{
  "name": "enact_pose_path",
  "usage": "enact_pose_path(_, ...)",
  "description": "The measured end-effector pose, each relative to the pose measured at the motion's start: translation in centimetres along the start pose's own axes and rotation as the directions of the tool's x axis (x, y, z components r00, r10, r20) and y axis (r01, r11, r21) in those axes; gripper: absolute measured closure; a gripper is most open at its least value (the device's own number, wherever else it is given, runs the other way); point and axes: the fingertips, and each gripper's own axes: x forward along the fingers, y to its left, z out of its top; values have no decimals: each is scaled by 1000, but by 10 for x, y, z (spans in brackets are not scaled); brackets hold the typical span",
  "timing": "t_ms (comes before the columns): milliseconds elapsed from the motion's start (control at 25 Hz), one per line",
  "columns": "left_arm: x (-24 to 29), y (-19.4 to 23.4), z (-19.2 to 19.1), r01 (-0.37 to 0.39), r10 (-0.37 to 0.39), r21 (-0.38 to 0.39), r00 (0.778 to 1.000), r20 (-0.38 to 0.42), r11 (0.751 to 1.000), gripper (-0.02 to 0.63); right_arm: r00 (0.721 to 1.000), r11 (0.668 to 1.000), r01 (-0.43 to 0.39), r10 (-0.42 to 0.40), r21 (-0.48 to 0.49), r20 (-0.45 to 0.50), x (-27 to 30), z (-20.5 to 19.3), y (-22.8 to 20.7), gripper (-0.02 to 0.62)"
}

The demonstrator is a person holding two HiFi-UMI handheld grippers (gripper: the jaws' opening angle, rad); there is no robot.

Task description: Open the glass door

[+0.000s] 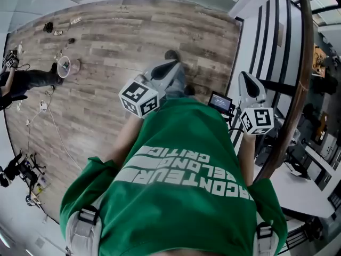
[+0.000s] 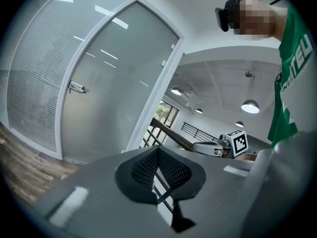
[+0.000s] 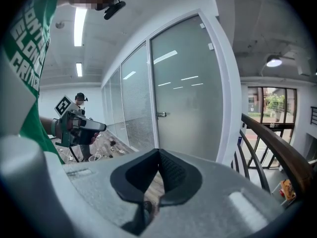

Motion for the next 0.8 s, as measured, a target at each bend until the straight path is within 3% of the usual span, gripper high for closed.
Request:
enact_pose_path(400,51,89,54,-27,28,-38,999,46,999,591,997,998,-38,36,-40,-67,96,35,-40,603)
enact_pose_path(800,83,192,123,-43,46,-46,995,84,998,591,980,992,-113,103,-52,-171,215,75,-49,603)
